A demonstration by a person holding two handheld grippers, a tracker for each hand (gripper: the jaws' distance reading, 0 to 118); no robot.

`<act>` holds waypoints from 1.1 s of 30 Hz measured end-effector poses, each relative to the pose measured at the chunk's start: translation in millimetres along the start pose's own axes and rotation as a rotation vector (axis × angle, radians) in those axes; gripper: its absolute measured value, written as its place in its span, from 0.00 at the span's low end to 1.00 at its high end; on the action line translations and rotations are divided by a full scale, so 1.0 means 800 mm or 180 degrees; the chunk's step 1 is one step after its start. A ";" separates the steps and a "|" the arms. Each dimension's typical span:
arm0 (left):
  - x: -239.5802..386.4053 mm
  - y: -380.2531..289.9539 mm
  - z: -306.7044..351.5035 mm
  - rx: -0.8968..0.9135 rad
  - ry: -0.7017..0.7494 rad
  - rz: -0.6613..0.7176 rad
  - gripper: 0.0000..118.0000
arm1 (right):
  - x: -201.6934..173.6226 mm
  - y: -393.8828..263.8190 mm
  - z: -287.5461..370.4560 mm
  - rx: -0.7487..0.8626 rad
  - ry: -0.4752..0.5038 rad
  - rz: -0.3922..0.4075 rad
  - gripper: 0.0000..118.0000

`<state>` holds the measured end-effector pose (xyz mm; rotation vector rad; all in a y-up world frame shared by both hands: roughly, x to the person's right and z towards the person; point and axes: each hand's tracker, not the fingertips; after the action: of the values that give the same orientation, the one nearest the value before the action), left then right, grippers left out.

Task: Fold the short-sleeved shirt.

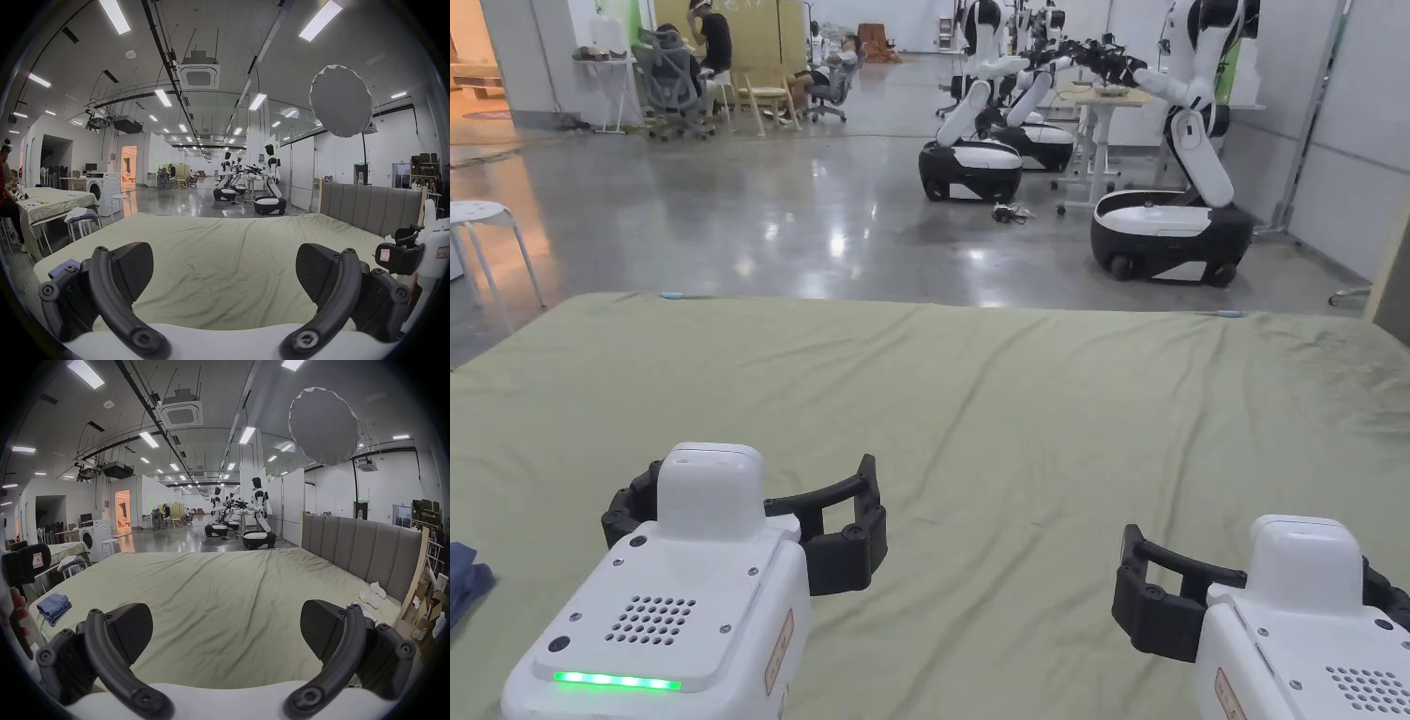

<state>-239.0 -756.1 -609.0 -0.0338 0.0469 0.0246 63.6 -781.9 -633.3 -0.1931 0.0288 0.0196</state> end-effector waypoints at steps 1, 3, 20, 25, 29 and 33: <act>-0.001 -0.002 0.000 -0.0007 0.0003 0.0003 0.97 | -0.002 -0.002 -0.002 -0.0005 -0.0022 0.0028 1.00; -0.001 -0.003 -0.002 -0.0032 -0.0005 -0.0002 0.97 | -0.004 -0.006 -0.002 0.0022 -0.0056 0.0105 1.00; -0.005 -0.011 -0.005 -0.0064 0.0001 0.0004 0.97 | -0.001 0.005 0.002 0.0039 -0.0092 -0.0042 1.00; -0.004 -0.012 -0.004 -0.0069 0.0001 -0.0007 0.97 | 0.002 0.012 0.002 0.0058 -0.0117 -0.0012 1.00; -0.004 -0.011 -0.003 -0.0060 0.0003 -0.0012 0.97 | 0.002 0.014 0.003 0.0087 -0.0117 -0.0001 1.00; -0.004 -0.009 -0.002 -0.0045 0.0003 -0.0019 0.97 | 0.002 0.015 0.004 0.0114 -0.0140 0.0016 1.00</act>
<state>-242.0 -763.6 -610.3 -0.0481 0.0476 0.0190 64.7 -769.5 -632.9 -0.1568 -0.0141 0.0282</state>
